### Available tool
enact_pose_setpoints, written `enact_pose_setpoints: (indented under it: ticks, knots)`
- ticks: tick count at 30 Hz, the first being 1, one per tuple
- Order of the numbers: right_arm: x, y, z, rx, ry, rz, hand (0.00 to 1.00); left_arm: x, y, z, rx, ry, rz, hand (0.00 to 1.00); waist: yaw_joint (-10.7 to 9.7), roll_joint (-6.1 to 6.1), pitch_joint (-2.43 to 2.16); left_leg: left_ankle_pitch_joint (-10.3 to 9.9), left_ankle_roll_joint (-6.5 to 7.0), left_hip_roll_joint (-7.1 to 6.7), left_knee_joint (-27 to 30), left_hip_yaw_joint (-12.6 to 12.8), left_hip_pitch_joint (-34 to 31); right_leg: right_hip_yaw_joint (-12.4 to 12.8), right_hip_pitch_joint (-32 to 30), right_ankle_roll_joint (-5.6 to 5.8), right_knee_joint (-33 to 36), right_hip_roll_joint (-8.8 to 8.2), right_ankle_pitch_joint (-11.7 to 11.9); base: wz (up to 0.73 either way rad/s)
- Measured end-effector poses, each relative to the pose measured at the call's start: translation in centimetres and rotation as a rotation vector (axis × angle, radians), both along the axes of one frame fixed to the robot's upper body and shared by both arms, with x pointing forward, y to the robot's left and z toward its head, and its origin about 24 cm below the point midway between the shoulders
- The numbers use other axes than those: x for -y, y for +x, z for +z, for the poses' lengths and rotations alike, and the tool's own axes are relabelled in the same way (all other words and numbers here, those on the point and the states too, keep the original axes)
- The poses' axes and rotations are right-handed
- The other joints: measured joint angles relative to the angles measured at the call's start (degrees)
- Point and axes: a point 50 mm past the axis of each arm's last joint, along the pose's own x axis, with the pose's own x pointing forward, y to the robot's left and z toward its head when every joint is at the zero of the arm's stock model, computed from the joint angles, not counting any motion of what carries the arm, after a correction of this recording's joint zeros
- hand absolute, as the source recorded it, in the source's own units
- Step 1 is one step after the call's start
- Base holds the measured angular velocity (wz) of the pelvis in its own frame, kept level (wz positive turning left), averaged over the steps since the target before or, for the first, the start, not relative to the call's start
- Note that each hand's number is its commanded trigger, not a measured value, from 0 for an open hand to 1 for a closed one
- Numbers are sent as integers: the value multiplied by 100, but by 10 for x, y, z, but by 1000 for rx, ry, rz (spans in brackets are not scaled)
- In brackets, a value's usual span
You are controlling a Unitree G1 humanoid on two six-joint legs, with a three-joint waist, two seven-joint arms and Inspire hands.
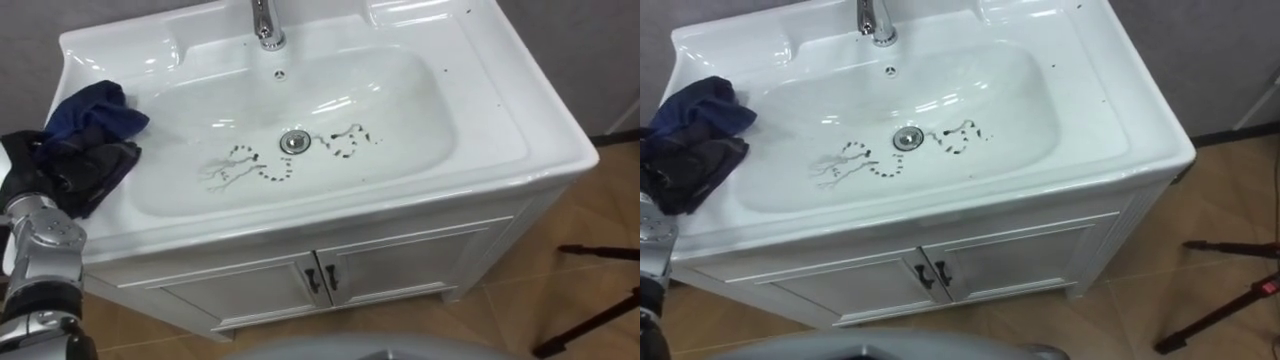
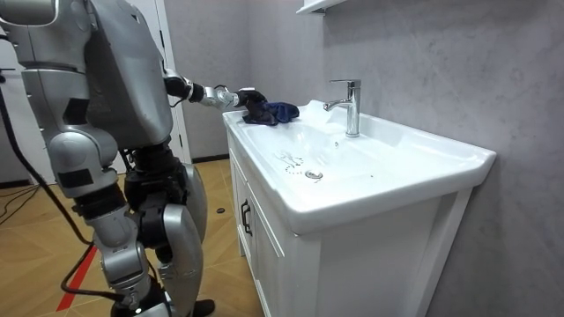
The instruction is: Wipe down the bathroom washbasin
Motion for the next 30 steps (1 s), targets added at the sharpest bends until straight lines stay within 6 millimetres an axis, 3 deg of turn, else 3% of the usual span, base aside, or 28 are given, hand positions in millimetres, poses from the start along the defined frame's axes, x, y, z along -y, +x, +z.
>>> enact_pose_setpoints:
  ticks: [15, 18, 21, 23, 25, 30]
  knots:
    - [0, 13, -1, 50, -25, -9, 0, 14, 13, 10, 68, 43, -19, 100, -157, -12, 31, 22, 39, -98, 11, -204, -143, -241, -34, 79, -21, -96, -31, 10]
    - [-2, 19, -1, 69, -16, 0, 0, 16, 20, 20, 106, 65, -25, 100, -281, -96, 102, 50, 79, -135, 25, -359, -251, -429, -48, 86, -77, -124, -27, 32]
    - [-2, 22, -1, 79, -16, 11, 0, 22, 24, 27, 148, 73, -30, 100, -282, -99, 136, 52, 82, -168, 96, -355, -345, -507, -62, 111, -101, -159, -25, 19]
    - [-3, 23, -1, 80, -12, 33, 0, 23, 24, 35, 183, 99, -22, 100, -285, -121, 130, 52, 83, -178, 106, -340, -415, -522, -112, 125, -100, -171, -24, 10]
    - [-3, 23, -1, 80, -10, 40, 0, 30, 26, 45, 228, 120, -62, 100, -286, -131, 128, 57, 91, -180, 105, -341, -476, -515, -144, 140, -97, -185, -14, 11]
    - [-7, 24, -2, 99, 10, 60, 0, 77, 44, 56, 341, 88, -261, 100, -309, -160, 146, 66, 107, -175, 94, -324, -409, -328, -125, 154, -69, -197, -5, -6]
